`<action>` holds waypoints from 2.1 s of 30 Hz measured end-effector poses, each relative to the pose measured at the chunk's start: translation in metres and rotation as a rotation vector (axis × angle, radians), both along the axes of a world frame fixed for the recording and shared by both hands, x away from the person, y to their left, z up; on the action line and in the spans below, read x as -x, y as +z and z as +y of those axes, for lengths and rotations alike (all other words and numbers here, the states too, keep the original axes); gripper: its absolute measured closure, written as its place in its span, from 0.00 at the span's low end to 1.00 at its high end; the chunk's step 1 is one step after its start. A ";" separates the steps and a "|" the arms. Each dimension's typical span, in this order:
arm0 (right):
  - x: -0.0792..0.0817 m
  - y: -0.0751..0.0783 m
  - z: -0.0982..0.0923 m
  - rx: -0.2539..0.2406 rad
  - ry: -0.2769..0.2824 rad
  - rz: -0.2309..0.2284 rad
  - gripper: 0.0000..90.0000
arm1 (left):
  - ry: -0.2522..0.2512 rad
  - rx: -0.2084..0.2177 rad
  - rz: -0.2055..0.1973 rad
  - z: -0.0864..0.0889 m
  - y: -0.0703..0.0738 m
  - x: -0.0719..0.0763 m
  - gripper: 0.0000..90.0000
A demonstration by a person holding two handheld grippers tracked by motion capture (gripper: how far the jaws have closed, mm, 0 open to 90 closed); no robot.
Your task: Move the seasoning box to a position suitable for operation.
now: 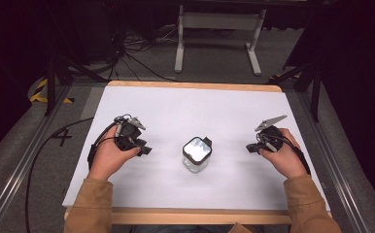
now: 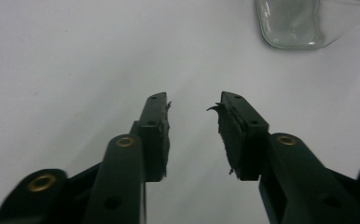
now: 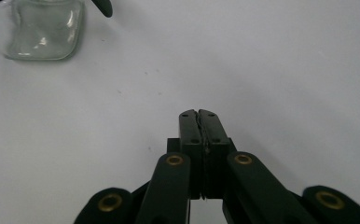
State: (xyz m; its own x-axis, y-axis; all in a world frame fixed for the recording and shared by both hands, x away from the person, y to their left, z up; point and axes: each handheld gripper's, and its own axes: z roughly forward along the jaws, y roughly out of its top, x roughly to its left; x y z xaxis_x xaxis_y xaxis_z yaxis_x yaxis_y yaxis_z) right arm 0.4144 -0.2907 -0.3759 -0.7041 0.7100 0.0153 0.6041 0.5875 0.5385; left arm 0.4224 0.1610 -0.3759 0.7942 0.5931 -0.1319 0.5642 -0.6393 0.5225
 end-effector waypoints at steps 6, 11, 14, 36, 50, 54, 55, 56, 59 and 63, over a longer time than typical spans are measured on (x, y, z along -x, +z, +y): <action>0.008 0.007 -0.005 -0.018 -0.002 -0.019 1.00 | -0.003 0.054 -0.009 -0.002 0.007 0.002 0.90; 0.011 0.007 -0.008 -0.030 -0.003 -0.010 1.00 | -0.021 0.073 0.011 -0.012 0.003 -0.001 0.98; 0.015 0.005 -0.009 -0.024 0.008 -0.018 1.00 | -0.059 0.071 0.012 -0.030 0.001 -0.005 1.00; 0.038 0.002 -0.024 -0.050 -0.018 0.011 1.00 | -0.168 0.009 0.035 -0.089 -0.024 -0.020 1.00; 0.038 0.000 -0.018 -0.047 0.028 0.033 1.00 | -0.217 0.060 0.066 -0.094 -0.045 -0.023 1.00; 0.038 0.000 -0.017 -0.049 0.034 0.030 1.00 | -0.238 0.039 0.085 -0.095 -0.044 -0.022 1.00; 0.038 0.000 -0.017 -0.049 0.038 0.027 1.00 | -0.242 0.033 0.084 -0.095 -0.044 -0.021 1.00; 0.038 0.000 -0.017 -0.050 0.038 0.028 1.00 | -0.244 0.037 0.087 -0.096 -0.044 -0.020 1.00; 0.038 0.000 -0.016 -0.054 0.039 0.031 1.00 | -0.265 0.033 0.088 -0.101 -0.045 -0.017 1.00; 0.038 0.001 -0.016 -0.055 0.037 0.033 1.00 | -0.304 0.017 0.096 -0.108 -0.044 -0.012 1.00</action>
